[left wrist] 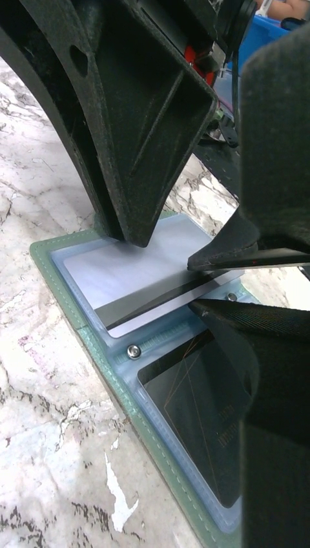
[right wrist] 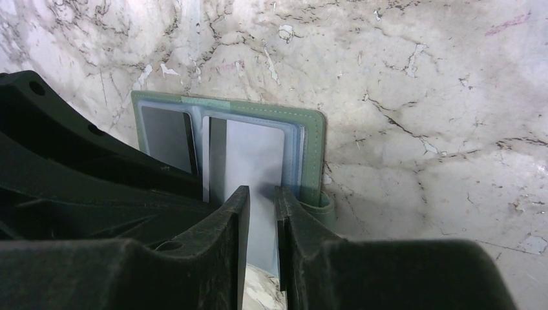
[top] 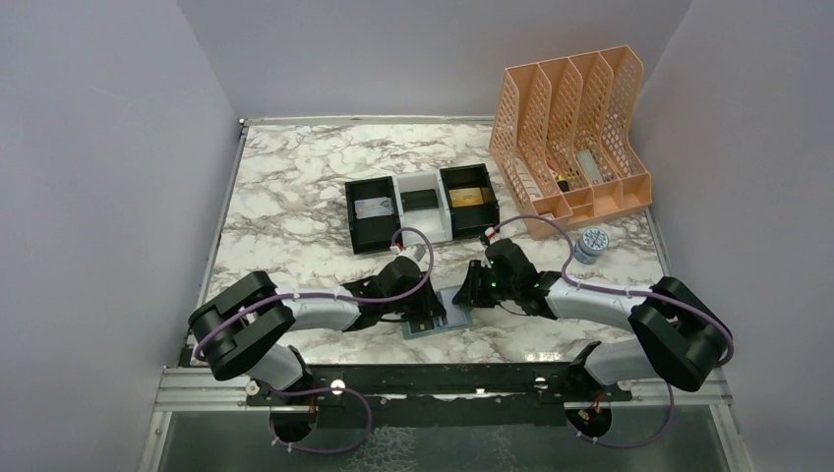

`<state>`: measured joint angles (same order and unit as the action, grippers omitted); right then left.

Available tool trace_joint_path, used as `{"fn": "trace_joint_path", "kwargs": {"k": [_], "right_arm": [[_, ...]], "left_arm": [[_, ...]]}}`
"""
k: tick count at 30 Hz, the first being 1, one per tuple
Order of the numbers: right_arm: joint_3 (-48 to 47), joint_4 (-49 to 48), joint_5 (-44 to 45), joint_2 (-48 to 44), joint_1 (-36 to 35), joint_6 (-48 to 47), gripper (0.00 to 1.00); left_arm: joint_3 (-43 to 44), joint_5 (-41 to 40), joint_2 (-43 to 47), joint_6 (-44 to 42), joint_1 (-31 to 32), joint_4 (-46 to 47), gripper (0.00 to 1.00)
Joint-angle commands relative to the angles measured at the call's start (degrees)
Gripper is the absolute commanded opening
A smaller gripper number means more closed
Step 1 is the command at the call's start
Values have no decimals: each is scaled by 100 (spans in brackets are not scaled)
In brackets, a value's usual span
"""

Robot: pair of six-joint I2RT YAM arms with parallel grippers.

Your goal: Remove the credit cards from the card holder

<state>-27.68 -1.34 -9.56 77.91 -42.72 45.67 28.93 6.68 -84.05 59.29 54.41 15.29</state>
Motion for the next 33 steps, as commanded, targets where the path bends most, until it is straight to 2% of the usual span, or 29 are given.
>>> {"fn": "trace_joint_path", "kwargs": {"k": [1, 4, 17, 27, 33], "right_arm": [[186, 262, 218, 148, 0, -39, 22], [185, 249, 227, 145, 0, -15, 22], [141, 232, 160, 141, 3, -11, 22], [-42, 395, 232, -1, 1, -318, 22], [-198, 428, -101, -167, 1, -512, 22]], "left_arm": [[-163, 183, -32, 326, -8, 496, 22], [-202, 173, 17, 393, -8, 512, 16], [-552, -164, 570, 522, -17, 511, 9], [-587, -234, 679, 525, -18, 442, 9], [-514, -118, 576, 467, -26, 440, 14]]}}
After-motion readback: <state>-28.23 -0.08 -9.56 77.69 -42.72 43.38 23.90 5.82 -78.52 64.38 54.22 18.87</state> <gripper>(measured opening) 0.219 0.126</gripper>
